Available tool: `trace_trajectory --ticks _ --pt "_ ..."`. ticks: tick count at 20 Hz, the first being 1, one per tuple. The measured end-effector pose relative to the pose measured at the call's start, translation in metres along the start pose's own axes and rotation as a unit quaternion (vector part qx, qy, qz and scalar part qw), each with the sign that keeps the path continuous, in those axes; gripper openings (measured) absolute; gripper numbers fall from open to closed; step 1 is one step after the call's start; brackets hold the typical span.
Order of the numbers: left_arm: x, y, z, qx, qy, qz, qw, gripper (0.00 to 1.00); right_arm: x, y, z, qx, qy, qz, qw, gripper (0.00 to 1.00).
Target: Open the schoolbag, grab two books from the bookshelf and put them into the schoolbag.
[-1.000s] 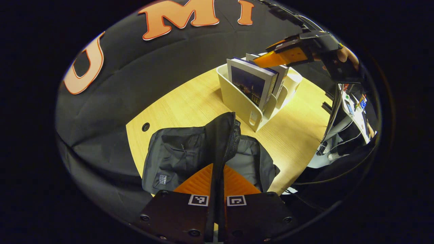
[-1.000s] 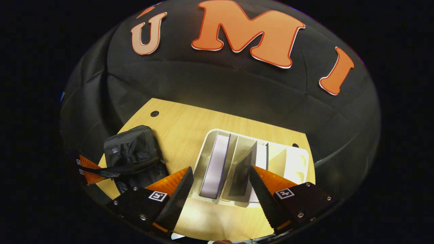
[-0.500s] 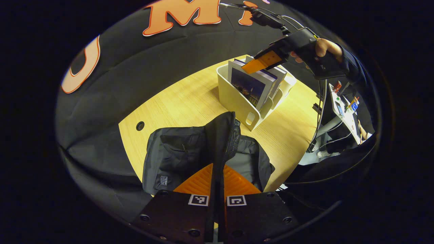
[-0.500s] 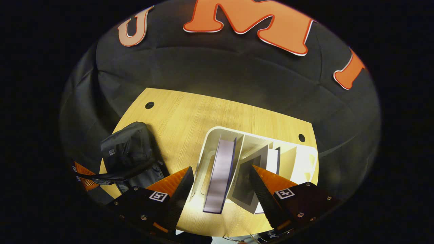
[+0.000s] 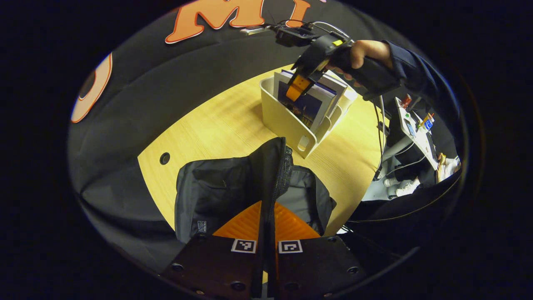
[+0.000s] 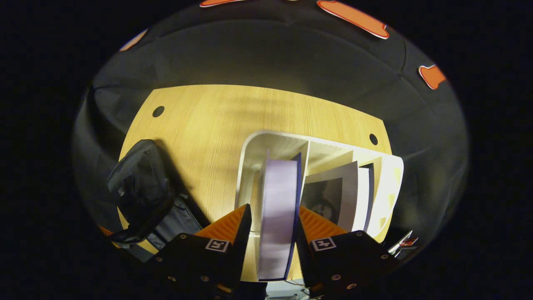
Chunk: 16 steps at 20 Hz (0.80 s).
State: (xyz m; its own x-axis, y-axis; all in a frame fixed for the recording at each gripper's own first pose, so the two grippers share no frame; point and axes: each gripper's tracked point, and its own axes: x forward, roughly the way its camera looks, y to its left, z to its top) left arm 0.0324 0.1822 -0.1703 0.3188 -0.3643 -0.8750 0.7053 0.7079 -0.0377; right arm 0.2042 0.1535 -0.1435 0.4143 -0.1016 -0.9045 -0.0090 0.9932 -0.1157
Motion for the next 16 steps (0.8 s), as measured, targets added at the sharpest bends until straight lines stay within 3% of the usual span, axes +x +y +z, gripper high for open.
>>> trace_trajectory --ticks 2,10,15,16 --pt "0.001 0.001 -0.001 0.006 -0.002 -0.007 1.000 0.05 -0.001 0.008 -0.005 0.036 0.015 0.011 0.999 0.41" --pt "0.007 0.001 -0.008 0.015 -0.009 -0.035 0.999 0.05 -0.030 0.000 -0.043 0.080 0.018 0.030 0.996 0.36" --pt "0.013 -0.005 -0.009 0.024 -0.006 -0.046 0.999 0.06 -0.068 -0.010 -0.071 0.119 -0.017 0.056 0.991 0.35" --pt "0.015 -0.007 -0.008 0.027 -0.005 -0.046 0.999 0.06 -0.075 -0.014 -0.078 0.126 -0.023 0.062 0.990 0.29"
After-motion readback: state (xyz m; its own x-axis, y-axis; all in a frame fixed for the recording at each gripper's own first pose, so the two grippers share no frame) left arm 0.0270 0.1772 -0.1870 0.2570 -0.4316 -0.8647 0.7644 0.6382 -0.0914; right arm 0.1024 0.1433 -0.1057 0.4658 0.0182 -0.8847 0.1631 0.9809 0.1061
